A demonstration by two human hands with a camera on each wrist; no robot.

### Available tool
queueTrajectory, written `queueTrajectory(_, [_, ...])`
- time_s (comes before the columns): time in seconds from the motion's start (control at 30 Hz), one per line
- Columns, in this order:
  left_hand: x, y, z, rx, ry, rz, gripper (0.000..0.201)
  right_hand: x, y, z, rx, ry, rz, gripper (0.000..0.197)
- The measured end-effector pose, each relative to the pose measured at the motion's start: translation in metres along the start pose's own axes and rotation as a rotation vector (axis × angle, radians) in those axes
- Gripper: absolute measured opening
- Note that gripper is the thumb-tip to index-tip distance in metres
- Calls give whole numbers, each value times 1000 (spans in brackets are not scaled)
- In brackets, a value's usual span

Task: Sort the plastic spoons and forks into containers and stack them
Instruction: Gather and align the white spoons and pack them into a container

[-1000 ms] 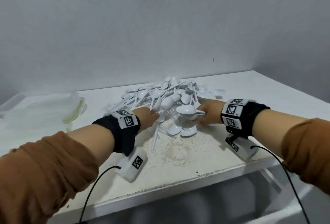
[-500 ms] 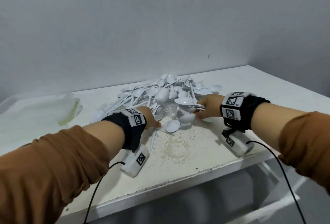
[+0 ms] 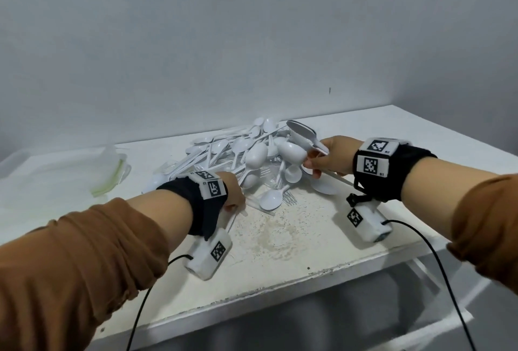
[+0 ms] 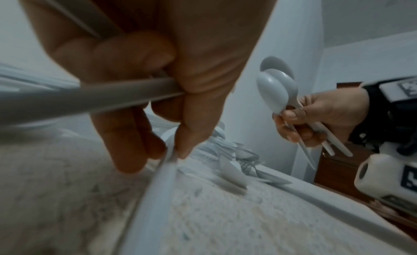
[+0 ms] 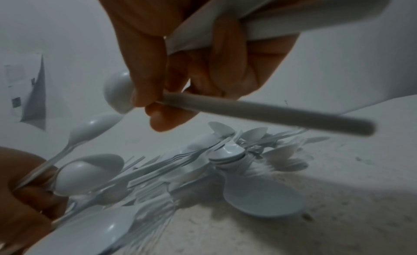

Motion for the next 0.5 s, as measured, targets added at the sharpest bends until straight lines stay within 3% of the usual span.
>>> queueTrajectory(0.13, [7, 4, 15, 172, -4, -30, 34, -3, -4, 10, 94, 14, 31, 27])
queueTrajectory(0.33, [17, 6, 36, 448, -120, -51, 29, 4, -24, 27, 264, 17, 130, 15])
queueTrajectory(0.5, [27, 7, 45, 679, -202, -75, 17, 11, -40, 45, 459, 59, 221, 24])
Point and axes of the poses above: each hand's wrist, its own x-axis away from the middle knuckle, its own y-axis out of the back of the hand, z = x × y, the point moved 1 cm from there along -x, towards the middle knuckle, and after that the axes turned 6 degrees about y, right-handed, at the moved point
